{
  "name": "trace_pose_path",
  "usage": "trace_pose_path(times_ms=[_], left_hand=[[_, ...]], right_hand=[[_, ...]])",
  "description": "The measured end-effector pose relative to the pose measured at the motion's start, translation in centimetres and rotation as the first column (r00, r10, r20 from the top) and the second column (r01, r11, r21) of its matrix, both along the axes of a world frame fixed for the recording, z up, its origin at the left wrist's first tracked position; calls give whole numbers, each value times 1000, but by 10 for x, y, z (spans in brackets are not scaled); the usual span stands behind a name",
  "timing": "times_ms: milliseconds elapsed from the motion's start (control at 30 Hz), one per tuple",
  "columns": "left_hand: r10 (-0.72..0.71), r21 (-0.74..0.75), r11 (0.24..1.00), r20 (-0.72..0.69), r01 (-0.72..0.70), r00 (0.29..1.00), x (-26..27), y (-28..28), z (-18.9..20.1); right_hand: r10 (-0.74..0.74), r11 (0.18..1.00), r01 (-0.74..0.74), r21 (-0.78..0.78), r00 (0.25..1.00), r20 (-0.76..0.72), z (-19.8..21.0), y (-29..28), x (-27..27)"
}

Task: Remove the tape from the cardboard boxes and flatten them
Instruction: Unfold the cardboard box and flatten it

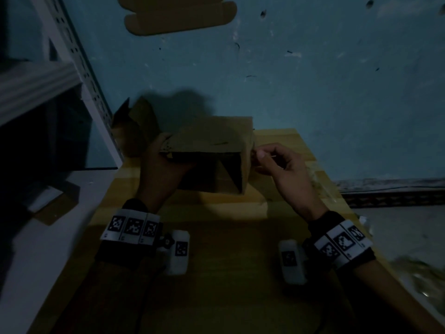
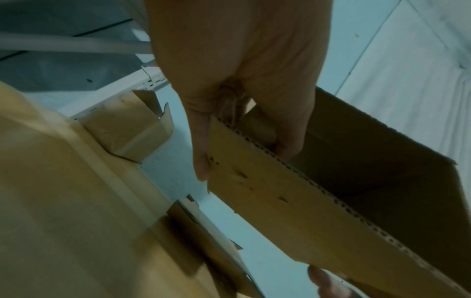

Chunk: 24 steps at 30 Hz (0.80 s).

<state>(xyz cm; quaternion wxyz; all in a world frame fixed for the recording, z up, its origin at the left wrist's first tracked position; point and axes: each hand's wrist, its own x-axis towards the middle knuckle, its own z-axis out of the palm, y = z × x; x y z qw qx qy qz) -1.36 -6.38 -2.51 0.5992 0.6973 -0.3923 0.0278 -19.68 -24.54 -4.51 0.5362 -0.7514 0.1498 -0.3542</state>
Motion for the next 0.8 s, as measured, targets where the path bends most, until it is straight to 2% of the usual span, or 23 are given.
trace_pose_path(times_ms=[133,233,367,500,667,800], left_hand=[[-19,23,1000,5,19,1000,-1,-3,2],[-63,35,997,-44,65,997,-2,-1,5],[-123,35,991,-102,127,987,-13,2,12],[-125,83,986,-191,143,974,-19,7,16],[-94,133,981,-318,143,943,-18,11,15],[-55,221,964,-381,149,923,-13,14,14]], right_hand=[[-11,992,12,122,1000,-4,0,-1,0],[18,979,-22,202,1000,21,2,-4,-2],[32,967,-44,251,998,51,4,-6,-3],[50,964,-66,258,996,68,4,-7,-4],[195,959,-207,192,977,81,6,-8,-9],[339,913,-354,203,935,104,3,-8,-12]])
